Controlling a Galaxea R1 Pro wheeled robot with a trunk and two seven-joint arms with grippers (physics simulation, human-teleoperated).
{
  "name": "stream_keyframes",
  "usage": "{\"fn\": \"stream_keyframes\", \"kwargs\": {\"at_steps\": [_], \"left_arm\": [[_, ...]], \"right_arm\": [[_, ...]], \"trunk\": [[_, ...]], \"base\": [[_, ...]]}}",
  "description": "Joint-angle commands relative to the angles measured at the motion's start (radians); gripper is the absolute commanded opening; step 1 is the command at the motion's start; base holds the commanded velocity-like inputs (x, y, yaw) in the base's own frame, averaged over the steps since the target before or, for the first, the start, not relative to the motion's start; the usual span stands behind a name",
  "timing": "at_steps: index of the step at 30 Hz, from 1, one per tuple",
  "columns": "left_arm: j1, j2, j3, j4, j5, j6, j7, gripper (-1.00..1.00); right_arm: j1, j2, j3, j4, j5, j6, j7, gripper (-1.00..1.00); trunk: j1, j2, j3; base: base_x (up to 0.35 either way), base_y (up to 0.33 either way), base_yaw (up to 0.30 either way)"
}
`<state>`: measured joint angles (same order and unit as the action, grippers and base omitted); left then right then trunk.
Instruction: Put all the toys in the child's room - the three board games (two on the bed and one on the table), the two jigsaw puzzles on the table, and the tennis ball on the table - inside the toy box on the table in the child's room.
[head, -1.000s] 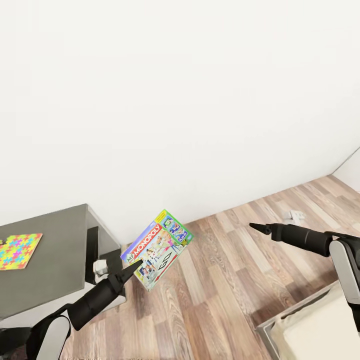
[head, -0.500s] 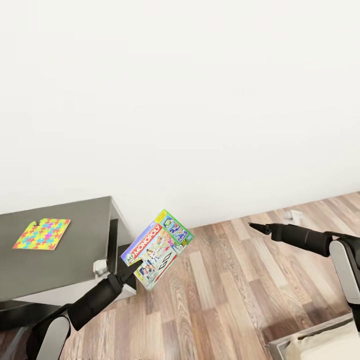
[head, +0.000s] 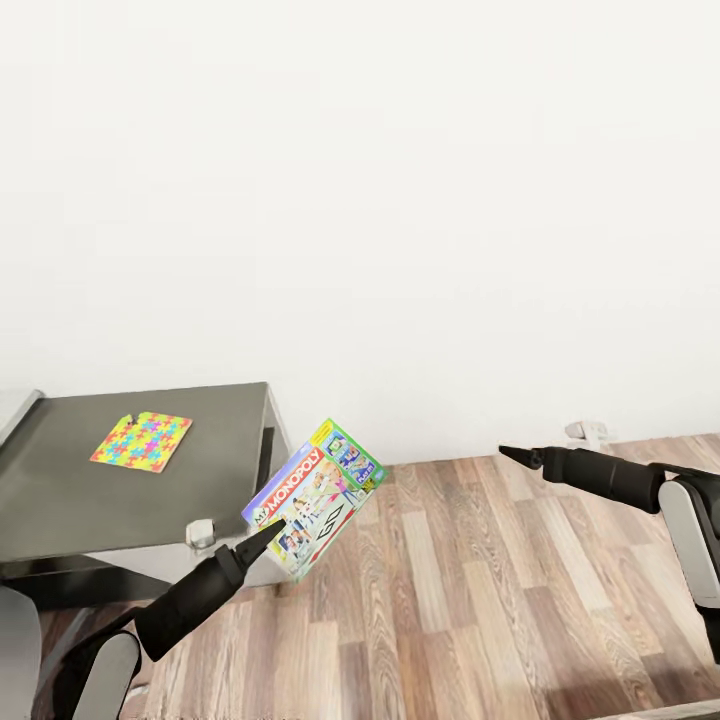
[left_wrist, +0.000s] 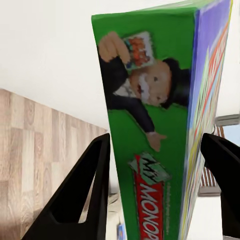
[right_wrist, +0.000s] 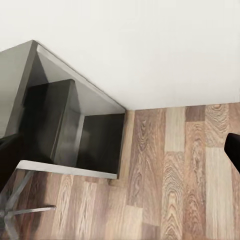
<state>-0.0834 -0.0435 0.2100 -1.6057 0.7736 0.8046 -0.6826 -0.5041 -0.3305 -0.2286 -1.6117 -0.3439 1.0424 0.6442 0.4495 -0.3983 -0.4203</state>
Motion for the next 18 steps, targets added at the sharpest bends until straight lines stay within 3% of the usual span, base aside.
{"fn": "stream_keyframes", "kwargs": {"at_steps": [1,18], "left_arm": [[-0.001,-0.001,0.002,0.0,0.004,0.007,-0.003,-1.0],[-0.001,-0.001,0.002,0.0,0.004,0.007,-0.003,-1.0]], "right_arm": [[-0.001,0.0,-0.002,-0.001,0.005,0.005,0.008,1.0],[-0.001,-0.001,-0.002,-0.001,0.005,0.005,0.008,1.0]], "trunk": [[0.001,-0.002,-0.001],[0.001,-0.002,0.007]], "base": [[0.0,0.0,0.278],[0.0,0.0,0.278]]}}
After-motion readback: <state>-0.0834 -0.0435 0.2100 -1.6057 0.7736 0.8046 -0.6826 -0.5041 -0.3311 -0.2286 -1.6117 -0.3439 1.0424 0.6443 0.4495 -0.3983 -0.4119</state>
